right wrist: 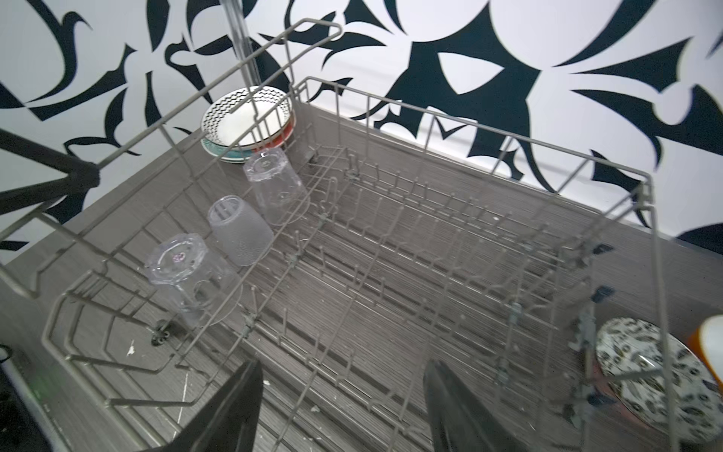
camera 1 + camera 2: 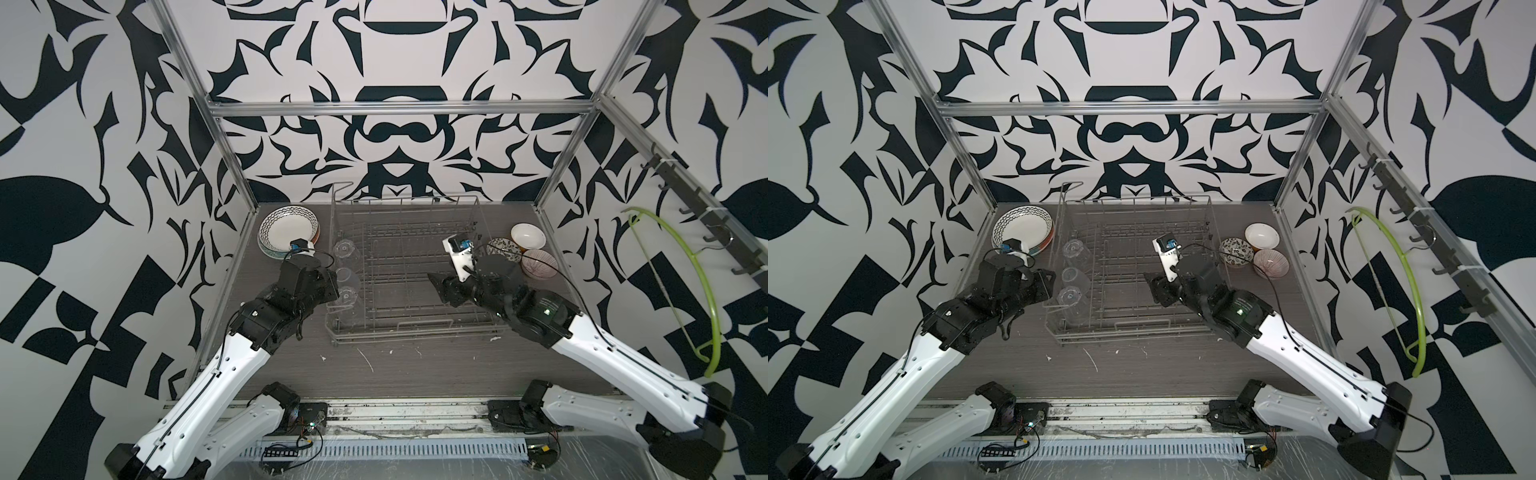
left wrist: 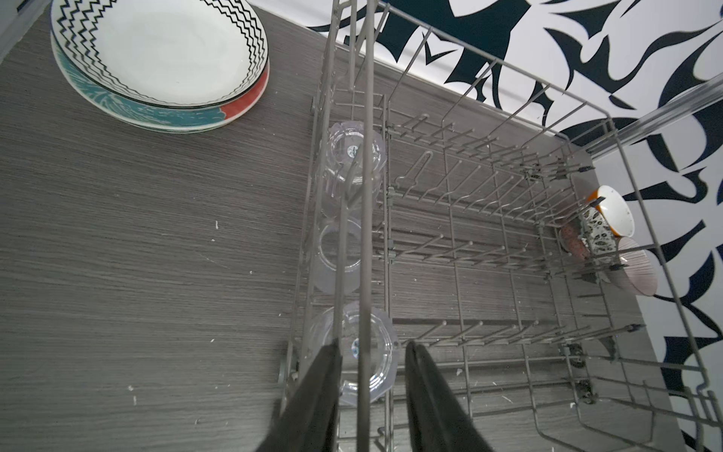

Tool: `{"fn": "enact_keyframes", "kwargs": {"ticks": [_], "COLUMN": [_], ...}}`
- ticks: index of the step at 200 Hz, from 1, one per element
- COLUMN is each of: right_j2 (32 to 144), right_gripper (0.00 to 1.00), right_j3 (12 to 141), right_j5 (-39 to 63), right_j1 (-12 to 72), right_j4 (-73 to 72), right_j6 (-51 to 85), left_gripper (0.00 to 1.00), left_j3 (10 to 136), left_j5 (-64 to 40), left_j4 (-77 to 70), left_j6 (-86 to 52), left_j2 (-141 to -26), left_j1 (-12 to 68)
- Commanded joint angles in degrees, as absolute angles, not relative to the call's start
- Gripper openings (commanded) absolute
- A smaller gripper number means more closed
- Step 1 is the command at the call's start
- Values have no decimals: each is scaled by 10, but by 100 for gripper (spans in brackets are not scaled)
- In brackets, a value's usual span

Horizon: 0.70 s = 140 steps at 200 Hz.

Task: Load bowls into a dish rack
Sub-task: Adjust the dish rack at the center of the board.

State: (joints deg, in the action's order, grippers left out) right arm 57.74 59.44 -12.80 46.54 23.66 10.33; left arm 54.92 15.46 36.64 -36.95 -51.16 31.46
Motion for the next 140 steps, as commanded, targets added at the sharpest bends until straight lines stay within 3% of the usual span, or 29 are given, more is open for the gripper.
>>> {"fn": "enact_keyframes", "kwargs": {"ticks": [1, 28, 77, 107, 140], "right_j2": [558, 541, 514, 490, 480], "right_gripper": [70, 70, 71, 73, 73], "right_j3": [586, 562, 547, 532, 529], "right_j5": [-201, -228, -249, -269, -281], "right_j1": [467, 467, 467, 467, 467], "right_j4": [262, 265, 287, 284, 291], "right_j6": [126, 133, 119, 118, 119], "left_gripper": [25, 19, 17, 4, 1], "left_j3": [535, 532, 553, 570, 562], "left_j5": [158, 167, 186, 173, 167], "left_j4": [368, 380, 421, 444, 445], "left_j6": [-371, -372, -342, -318, -309], "left_j2": [-516, -508, -479, -493, -527], "left_j1": [312, 312, 311, 310, 310]}}
